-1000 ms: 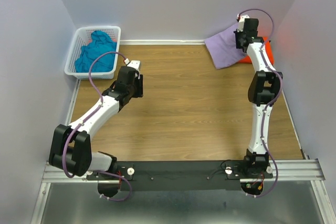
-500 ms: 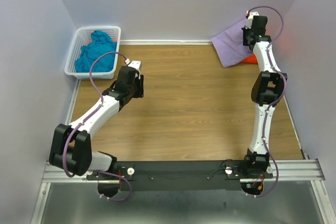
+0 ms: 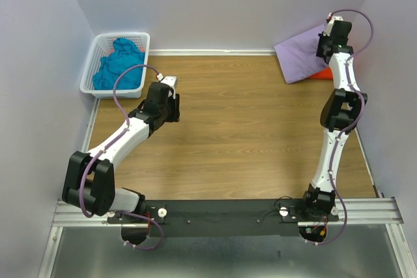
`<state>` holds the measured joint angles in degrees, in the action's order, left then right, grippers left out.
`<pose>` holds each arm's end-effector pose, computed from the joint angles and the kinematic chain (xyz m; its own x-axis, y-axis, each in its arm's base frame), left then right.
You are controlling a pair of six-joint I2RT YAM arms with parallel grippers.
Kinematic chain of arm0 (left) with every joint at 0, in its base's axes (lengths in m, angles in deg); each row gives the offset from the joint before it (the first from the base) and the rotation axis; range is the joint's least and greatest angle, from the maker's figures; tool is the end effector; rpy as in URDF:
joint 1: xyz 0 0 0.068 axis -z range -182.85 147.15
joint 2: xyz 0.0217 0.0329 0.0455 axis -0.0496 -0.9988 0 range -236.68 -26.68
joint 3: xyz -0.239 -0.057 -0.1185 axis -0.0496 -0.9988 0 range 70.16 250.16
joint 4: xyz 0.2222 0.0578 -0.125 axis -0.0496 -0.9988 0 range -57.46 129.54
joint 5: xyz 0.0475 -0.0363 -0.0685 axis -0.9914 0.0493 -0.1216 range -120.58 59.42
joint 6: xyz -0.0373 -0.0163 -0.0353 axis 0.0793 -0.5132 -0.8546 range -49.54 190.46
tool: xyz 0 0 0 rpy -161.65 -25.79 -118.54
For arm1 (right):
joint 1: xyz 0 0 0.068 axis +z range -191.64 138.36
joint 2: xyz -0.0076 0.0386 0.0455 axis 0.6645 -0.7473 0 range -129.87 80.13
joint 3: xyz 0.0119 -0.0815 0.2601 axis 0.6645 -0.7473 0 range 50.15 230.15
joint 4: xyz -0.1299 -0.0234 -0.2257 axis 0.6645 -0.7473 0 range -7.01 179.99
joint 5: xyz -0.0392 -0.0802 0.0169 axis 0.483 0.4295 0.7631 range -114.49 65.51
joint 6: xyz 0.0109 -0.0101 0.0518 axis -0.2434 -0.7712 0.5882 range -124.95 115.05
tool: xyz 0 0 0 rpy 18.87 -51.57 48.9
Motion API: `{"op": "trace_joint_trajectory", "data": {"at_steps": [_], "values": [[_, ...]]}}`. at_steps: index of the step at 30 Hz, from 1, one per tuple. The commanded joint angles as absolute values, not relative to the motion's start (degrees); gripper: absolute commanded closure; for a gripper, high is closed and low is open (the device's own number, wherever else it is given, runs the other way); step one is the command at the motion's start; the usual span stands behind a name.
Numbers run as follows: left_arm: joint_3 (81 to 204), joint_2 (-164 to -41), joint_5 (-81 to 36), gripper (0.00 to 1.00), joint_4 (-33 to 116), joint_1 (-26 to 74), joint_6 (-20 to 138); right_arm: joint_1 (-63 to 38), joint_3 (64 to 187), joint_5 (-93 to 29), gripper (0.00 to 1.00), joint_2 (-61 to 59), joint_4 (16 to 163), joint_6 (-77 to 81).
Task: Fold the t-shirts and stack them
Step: Neatly place the folded tshirt to the corner
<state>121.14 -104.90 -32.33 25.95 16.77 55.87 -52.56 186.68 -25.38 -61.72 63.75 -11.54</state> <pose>0.2777 -0.0978 0.2416 -0.6750 -0.0266 -0.7374 0.1485 0.9740 -0.1711 0.5602 -0.1075 0.2563 -0.5307 -0.0145 -0.8475 0.1161 0.9892 -0.0897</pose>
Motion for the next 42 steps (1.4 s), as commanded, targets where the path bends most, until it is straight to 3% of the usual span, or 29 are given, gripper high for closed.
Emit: {"op": "trace_joint_trajectory", "data": {"at_steps": [1, 19, 42], "values": [[121.5, -105.0, -30.8, 0.52, 25.4, 16.6, 55.7, -55.4, 188.9, -27.4, 0.99, -60.8, 67.6, -8.3], [122.4, -107.4, -29.2, 0.53, 24.2, 16.6, 56.6, -60.0, 190.4, -24.8, 0.99, -67.1, 73.0, -9.4], [124.0, -110.7, -27.5, 0.54, 23.5, 16.6, 55.4, -61.0, 183.8, -11.9, 0.88, -67.5, 81.4, -7.8]]}}
